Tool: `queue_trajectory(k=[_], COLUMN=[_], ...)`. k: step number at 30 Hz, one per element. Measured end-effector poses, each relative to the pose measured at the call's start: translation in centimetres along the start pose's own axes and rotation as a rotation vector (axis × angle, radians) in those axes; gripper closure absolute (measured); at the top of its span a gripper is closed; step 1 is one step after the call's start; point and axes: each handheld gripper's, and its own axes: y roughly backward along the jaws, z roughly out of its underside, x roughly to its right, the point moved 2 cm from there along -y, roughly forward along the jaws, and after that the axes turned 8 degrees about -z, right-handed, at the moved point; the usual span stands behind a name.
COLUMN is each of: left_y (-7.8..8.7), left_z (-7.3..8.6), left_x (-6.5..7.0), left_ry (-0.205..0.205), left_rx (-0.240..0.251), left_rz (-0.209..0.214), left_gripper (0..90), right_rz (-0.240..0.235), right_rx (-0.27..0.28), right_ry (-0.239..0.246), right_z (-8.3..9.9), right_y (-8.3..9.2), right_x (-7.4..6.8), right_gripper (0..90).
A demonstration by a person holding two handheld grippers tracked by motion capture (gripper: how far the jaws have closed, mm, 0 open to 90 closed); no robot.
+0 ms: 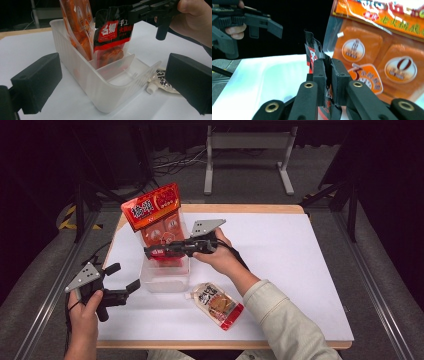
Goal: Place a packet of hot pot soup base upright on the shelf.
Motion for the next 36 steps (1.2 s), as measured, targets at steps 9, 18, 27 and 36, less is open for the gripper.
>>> queue_trajectory(k=[9,18,27,36], left_y=[-0.2,-0.3,-0.4,-0.3], left_z=[0.0,0.0,-0.1,-0.3], left_x=[0.0,0.0,-0.1,0.1], left_ry=[-0.002,-0.001,-0.004,-0.035], left_rx=[0.001,-0.002,-0.005,-0.059], left_rz=[-0.004,-0.002,-0.003,0.060], left_gripper=[1.9,1.9,1.9,1.3], right_rz=[0.013,0.036,0.060,0.096], right_rx=[-0.043,-0.008,0.023,0.033], right_ry=[-0.045,-0.064,-0.084,-0.097], right_z=[1.1,0.9,0.1,-0.3], right_y=[0.9,2.0,3.7,6.3], right_x=[0.1,0.3,-0.4,-1.4], right_gripper=[80.2,74.8,54.7,42.6])
